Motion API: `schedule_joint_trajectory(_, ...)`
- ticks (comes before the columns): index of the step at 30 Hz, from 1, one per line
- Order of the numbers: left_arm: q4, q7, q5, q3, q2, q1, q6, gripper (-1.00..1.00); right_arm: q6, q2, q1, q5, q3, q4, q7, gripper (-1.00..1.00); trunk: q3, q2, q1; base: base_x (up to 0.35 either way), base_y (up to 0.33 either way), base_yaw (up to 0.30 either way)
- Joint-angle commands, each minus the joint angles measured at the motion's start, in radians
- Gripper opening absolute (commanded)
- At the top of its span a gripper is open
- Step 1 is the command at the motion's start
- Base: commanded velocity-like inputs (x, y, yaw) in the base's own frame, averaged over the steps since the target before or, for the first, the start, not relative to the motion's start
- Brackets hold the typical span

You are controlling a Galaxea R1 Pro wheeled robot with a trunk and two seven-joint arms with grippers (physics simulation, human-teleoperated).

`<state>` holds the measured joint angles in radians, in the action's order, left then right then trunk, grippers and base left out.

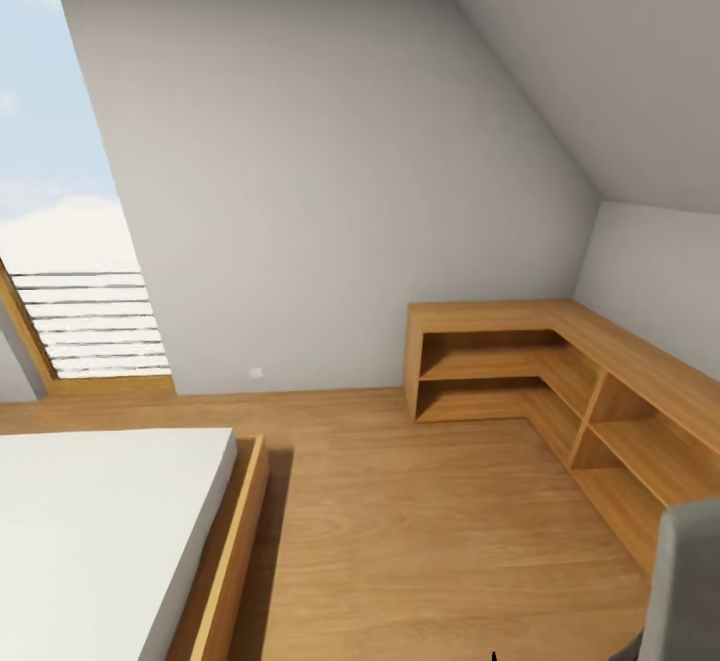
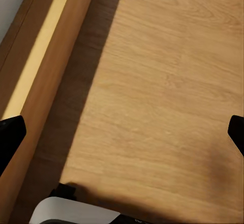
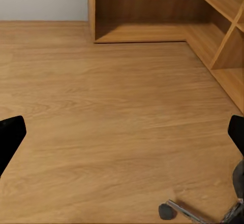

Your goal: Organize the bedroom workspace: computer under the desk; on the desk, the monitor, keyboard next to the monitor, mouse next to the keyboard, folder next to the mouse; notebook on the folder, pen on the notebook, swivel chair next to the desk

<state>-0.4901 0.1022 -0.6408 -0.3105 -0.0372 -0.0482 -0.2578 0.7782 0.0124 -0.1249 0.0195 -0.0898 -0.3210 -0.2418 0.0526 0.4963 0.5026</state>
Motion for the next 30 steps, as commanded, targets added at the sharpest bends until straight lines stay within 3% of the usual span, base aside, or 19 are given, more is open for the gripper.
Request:
schedule_joint_trajectory(1,-0.001,0.008,-0.005,-0.009,-0.001,-0.001,-0.004,1.0,0.002,0.001,-0.001,0.002,-0.008,0.001,-0.008,1.0,0.002,0.002,0.001,0.321,0.0,0.0)
schedule_joint_trajectory(30,-0.001,0.008,-0.007,-0.008,-0.001,-0.001,-0.002,1.0,0.001,0.001,-0.001,0.002,-0.008,0.001,-0.007,1.0,0.002,0.002,0.001,0.322,0.0,0.0)
